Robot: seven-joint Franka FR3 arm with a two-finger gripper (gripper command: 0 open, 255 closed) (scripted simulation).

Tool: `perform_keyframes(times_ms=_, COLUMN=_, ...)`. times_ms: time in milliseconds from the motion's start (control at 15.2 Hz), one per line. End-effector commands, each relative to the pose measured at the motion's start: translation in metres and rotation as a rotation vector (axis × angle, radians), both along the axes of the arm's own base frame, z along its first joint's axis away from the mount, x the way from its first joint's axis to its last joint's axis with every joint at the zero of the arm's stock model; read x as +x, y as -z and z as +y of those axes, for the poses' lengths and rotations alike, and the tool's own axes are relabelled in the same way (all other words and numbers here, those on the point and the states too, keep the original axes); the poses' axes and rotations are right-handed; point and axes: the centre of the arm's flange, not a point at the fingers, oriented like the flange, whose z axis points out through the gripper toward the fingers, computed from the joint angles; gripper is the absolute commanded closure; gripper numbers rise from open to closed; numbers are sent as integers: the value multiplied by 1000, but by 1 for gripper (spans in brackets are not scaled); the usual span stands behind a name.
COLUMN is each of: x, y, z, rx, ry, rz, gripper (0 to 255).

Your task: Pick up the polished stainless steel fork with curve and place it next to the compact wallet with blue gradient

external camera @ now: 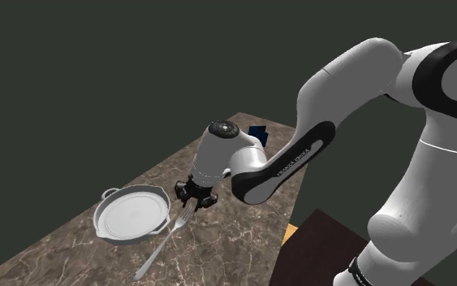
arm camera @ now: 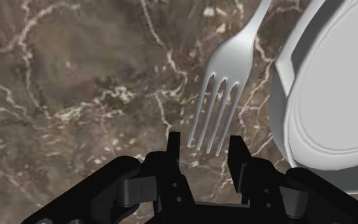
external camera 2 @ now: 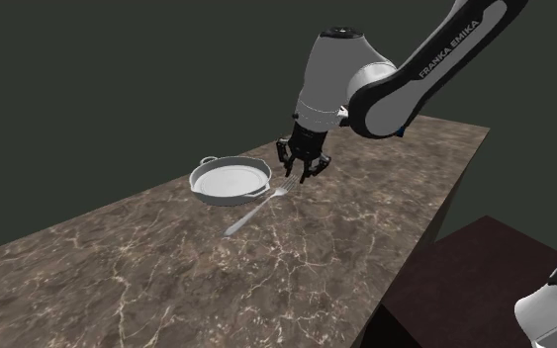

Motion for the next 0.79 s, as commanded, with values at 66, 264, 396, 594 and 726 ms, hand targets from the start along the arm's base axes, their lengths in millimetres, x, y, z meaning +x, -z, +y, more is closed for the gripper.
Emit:
perform_keyframes(times_ms=66, x=0, y=-16, z=1, rx=0, ry=0, rz=1, gripper=255)
perform_keyframes(times_ms=264, x=0, y=-31, z=1, rx=0, ry=0, rz=1, gripper=255)
perform_keyframes(times_ms=396, x=0, y=-42, z=1, rx=0, ry=0, rz=1, gripper=255)
perform_keyframes(times_ms=594, x=0, y=-58, z=1, rx=0, ry=0, rz=1, gripper=255)
perform_keyframes(times_ms=726, x=0, y=-68, z=1, rx=0, ry=0, rz=1, gripper=255)
